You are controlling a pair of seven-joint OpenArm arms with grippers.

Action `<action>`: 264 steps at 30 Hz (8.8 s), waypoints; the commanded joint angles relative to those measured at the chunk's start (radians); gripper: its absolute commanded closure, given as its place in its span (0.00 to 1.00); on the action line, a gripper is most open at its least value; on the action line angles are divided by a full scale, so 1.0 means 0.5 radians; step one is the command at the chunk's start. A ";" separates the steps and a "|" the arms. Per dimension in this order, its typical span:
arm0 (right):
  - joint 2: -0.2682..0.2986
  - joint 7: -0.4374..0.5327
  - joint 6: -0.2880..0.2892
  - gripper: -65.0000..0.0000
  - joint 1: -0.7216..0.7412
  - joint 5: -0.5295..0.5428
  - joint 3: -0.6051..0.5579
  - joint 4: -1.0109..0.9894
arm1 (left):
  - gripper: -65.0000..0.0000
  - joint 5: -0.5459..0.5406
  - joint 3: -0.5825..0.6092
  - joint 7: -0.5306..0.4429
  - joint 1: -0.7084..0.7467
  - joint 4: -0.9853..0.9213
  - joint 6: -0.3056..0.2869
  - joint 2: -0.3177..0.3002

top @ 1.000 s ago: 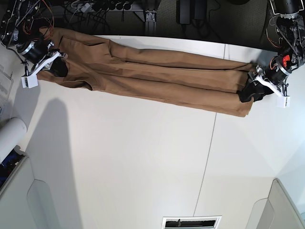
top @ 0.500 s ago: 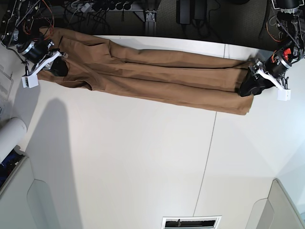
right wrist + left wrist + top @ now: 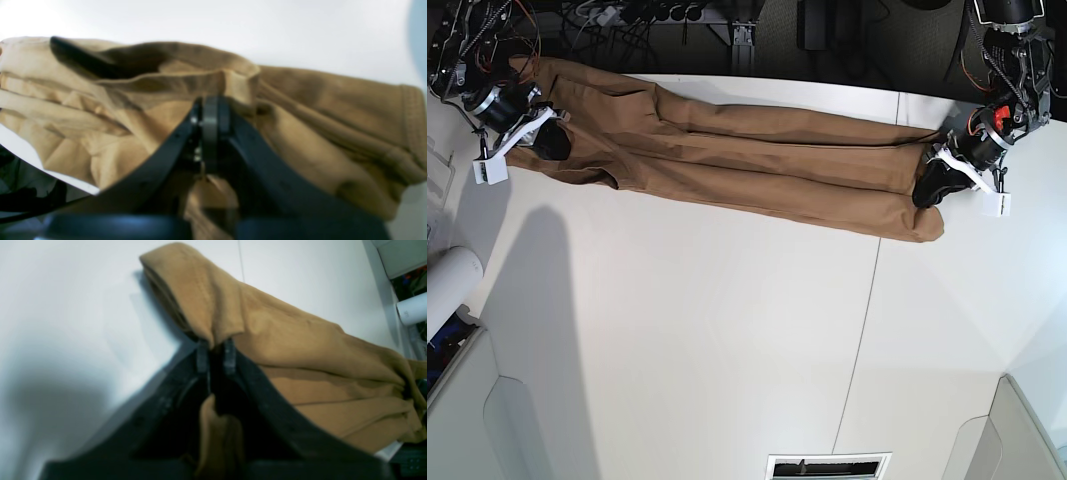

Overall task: Layout the t-shirt on the table in an organized manner, then fold the t-shirt properly
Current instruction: 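Lift the strip end with the left gripper and fold it toward the right gripper, then release the fold with the left gripper and withdraw it, then grasp the folded bundle with both grippers and fold it over again, then tuck and press the bundle edges with both grippers to square it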

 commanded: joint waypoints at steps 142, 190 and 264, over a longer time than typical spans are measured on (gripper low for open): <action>-0.363 0.294 0.008 1.00 0.063 -0.300 -0.092 0.026 | 0.50 0.264 0.631 0.076 -0.149 0.983 0.144 -0.285; -0.666 0.153 0.045 1.00 0.315 0.004 -0.736 0.353 | 0.50 0.780 0.958 -0.047 -0.143 0.491 0.043 0.191; -0.564 0.436 0.001 1.00 1.064 -0.732 -0.518 -0.725 | 1.00 -0.074 1.115 0.276 -0.157 1.054 0.029 0.395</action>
